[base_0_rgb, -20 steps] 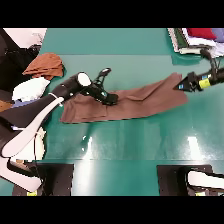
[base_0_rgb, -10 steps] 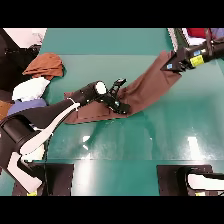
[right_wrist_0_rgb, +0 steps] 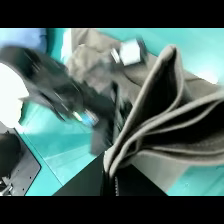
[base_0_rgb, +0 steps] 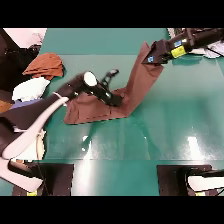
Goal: Fold the shirts.
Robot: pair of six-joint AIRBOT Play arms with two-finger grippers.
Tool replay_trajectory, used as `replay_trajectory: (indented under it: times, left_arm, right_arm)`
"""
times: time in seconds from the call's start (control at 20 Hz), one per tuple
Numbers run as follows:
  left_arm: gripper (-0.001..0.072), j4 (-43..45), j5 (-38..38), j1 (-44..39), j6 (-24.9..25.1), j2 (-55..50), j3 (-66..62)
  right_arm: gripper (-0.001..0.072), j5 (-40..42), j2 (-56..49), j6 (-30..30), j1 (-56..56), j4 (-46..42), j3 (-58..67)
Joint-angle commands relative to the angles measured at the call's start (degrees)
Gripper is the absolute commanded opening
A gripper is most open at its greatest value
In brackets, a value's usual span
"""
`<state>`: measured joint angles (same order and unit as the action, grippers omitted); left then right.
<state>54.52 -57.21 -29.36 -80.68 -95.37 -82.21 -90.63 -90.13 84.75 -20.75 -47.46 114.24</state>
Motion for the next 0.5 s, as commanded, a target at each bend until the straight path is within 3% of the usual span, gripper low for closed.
replay_trajectory:
  times: [0.0,0.2,0.45]
  left_arm:
    - [0.0025,6.40,-3.74,8.02,0.13,9.11,-0.04]
    - [0.0026,14.29,-4.59,20.20,0.11,20.50,-0.04]
    - [0.0026,14.73,-5.03,32.50,0.11,29.40,-0.02]
  right_arm:
    - [0.0015,1.51,-2.89,-1.57,-4.52,3.19,2.64]
    - [0.0016,10.73,-7.67,-7.15,-12.07,13.77,2.51]
    - [0.0020,21.66,-17.00,-12.68,-24.81,14.93,2.51]
